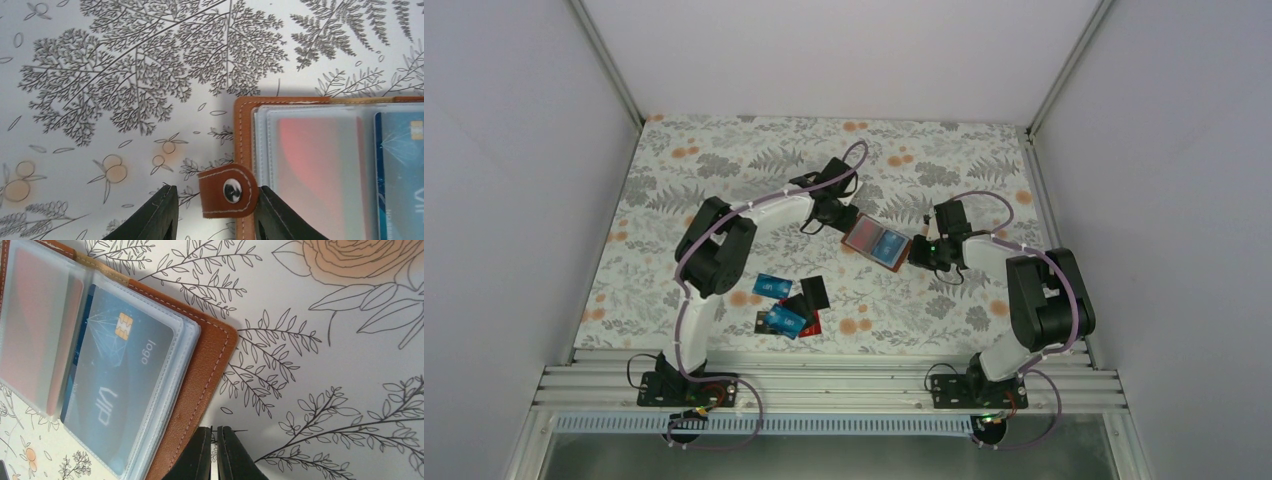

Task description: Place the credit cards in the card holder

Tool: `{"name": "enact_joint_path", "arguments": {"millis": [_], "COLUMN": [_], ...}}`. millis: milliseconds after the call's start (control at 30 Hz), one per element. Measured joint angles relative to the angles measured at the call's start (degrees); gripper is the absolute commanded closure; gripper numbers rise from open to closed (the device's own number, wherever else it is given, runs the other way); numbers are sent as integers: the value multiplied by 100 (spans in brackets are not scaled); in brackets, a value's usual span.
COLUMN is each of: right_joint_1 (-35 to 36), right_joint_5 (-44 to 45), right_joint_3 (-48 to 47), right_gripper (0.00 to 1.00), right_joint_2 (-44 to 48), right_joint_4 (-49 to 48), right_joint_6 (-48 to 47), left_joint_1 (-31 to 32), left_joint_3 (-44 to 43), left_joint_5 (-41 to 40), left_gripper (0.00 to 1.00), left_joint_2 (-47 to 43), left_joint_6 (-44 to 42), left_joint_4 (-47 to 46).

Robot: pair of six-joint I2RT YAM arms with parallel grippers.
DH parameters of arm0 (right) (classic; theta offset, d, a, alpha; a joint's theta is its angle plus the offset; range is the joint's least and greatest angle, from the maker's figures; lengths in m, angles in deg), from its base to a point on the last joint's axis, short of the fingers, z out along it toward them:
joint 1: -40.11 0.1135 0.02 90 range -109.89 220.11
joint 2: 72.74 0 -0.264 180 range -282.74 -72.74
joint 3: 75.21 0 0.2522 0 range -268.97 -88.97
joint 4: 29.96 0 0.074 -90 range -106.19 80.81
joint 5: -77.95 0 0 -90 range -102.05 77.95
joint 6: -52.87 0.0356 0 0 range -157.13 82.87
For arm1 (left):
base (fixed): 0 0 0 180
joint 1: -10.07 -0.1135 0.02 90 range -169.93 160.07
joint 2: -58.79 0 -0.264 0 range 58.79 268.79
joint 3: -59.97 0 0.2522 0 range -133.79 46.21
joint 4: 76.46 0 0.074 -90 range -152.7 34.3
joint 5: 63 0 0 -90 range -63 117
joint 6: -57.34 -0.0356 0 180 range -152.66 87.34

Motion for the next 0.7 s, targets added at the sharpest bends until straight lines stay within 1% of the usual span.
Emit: {"name": "enact_joint_path", "arguments": {"millis": [100, 300, 333, 533, 633, 700], "right_joint_1": [0, 0, 0, 0, 0, -2], "right_joint_5": [-2, -7, -7, -13, -55, -144], "right_joint_3": [-9, -28, -28, -28, -28, -28], "right_gripper": [92, 92, 92, 92, 91, 87], "right_joint_2": [-13, -31, -31, -31, -31, -31], "right_joint_4": [-2, -2, -2, 0, -2, 0], "right_joint_6": [0, 0, 0, 0, -2, -2], "left_joint_1": [-11, -39, -39, -48, -48, -48], "left_joint_3": [0, -22, -22, 105, 511, 918], "left_joint_5": [142, 186, 190, 208, 216, 225], "left_gripper": [69, 94, 97, 98, 97, 98], "left_joint_2": [35, 219, 249, 243, 11, -267], "left_joint_6": [63, 164, 170, 273, 387, 501], "left_joint_4": [-85, -170, -170, -387, -588, -669]}}
